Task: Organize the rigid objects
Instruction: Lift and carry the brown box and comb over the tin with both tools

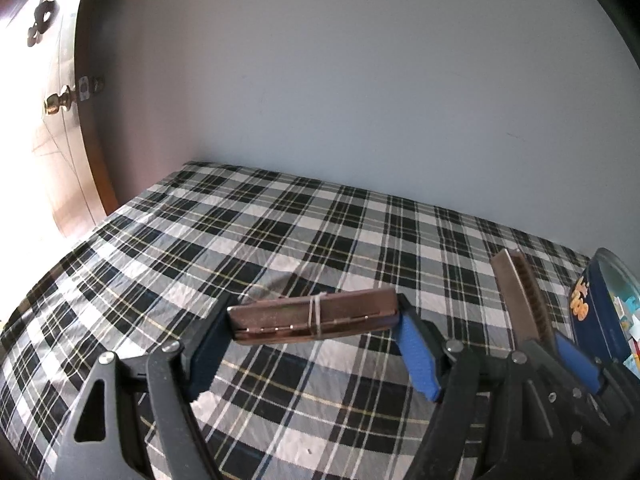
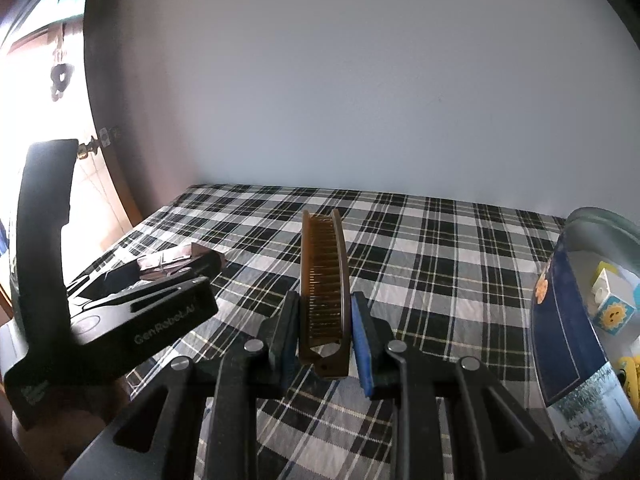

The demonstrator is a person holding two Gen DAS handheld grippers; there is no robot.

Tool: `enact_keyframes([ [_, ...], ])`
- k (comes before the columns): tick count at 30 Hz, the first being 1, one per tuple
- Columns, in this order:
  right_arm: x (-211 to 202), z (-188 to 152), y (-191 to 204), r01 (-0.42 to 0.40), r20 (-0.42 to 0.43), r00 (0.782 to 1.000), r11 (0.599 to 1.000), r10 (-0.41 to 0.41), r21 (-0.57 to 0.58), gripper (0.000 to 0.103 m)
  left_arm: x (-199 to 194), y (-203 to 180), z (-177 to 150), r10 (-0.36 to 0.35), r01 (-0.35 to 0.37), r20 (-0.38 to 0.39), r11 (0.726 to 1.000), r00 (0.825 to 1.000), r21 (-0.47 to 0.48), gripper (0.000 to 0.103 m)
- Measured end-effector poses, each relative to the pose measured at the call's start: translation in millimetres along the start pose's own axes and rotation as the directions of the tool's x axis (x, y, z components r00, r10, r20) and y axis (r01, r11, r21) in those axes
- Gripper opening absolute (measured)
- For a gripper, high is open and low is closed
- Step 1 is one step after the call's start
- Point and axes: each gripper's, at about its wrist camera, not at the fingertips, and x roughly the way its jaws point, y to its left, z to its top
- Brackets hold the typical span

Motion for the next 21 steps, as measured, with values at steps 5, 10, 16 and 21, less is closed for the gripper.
enact_keyframes([
  [5,-5,-2,5,0.009,0.012,1.000,1.000,-0.009,-0.021,0.027,-5,-1,-3,-0.001,0.001,0.005,1.000,1.000,-0.003,0.077],
  [10,-10,-4,6,0.016,0.022,1.000,0.999,-0.015,-0.030,0.027,-10,-6,-6,-0.002,0.002,0.013,1.000,1.000,0.009,0.077],
  [16,-13,-5,6,0.022,0.030,0.999,0.999,-0.021,-0.034,0.027,-16,-13,-10,-0.008,0.008,0.020,1.000,1.000,0.025,0.077],
  [21,-16,-7,4,0.024,0.032,0.999,0.999,-0.023,-0.032,0.027,-17,-15,-11,-0.006,0.005,0.024,1.000,1.000,0.028,0.077],
])
